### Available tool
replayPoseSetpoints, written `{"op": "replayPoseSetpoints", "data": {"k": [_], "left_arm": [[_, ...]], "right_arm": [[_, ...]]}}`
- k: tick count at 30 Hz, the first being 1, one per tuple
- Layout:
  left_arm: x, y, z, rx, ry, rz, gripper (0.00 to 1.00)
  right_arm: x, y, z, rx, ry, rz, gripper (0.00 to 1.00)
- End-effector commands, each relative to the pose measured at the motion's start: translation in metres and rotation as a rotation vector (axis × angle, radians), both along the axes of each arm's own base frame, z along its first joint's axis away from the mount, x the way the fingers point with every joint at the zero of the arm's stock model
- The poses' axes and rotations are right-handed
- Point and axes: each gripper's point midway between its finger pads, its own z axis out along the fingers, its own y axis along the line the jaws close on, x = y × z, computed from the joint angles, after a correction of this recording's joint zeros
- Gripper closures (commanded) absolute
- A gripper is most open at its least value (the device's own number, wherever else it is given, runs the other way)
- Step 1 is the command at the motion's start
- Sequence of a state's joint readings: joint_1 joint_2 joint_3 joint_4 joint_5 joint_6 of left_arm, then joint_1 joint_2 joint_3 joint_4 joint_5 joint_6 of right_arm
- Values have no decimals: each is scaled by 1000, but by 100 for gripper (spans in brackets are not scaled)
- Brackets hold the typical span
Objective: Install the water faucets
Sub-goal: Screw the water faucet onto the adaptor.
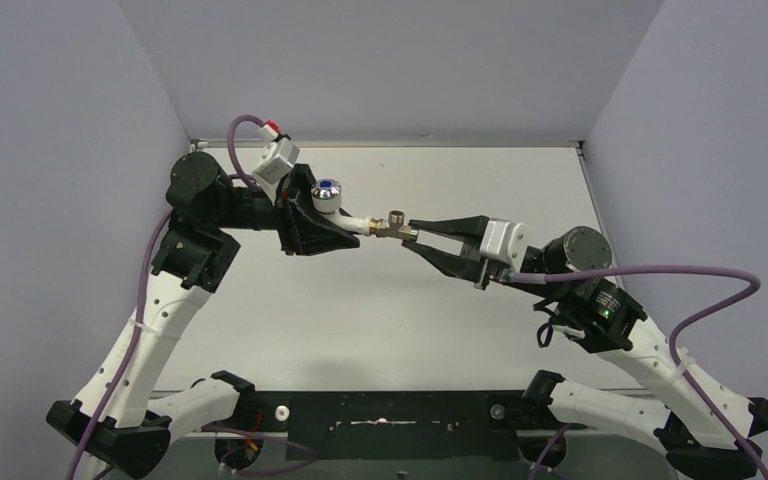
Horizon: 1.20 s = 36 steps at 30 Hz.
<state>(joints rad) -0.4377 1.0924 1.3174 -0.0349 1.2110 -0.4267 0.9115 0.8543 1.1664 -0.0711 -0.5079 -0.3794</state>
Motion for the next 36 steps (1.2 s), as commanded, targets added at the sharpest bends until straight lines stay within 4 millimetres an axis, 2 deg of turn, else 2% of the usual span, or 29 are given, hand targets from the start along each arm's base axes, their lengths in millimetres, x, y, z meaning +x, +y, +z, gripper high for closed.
{"op": "replayPoseSetpoints", "data": {"k": [1, 15, 26, 28, 30, 36], "left_arm": [[-5, 2, 17, -32, -95, -10, 100], [2, -1, 12, -21, -77, -2, 100], [4, -1, 12, -24, -89, 7, 100], [4, -1, 13, -25, -94, 9, 100], [4, -1, 13, -26, -99, 13, 100], [6, -1, 12, -26, -101, 17, 100]], "right_arm": [[-4, -7, 31, 159, 109, 3, 98], [3, 2, 25, 309, 568, 33, 99], [-1, 6, 28, 377, 752, 86, 96], [-2, 5, 27, 379, 752, 90, 91], [-2, 2, 27, 387, 734, 84, 80], [1, -8, 22, 414, 707, 38, 59]]}}
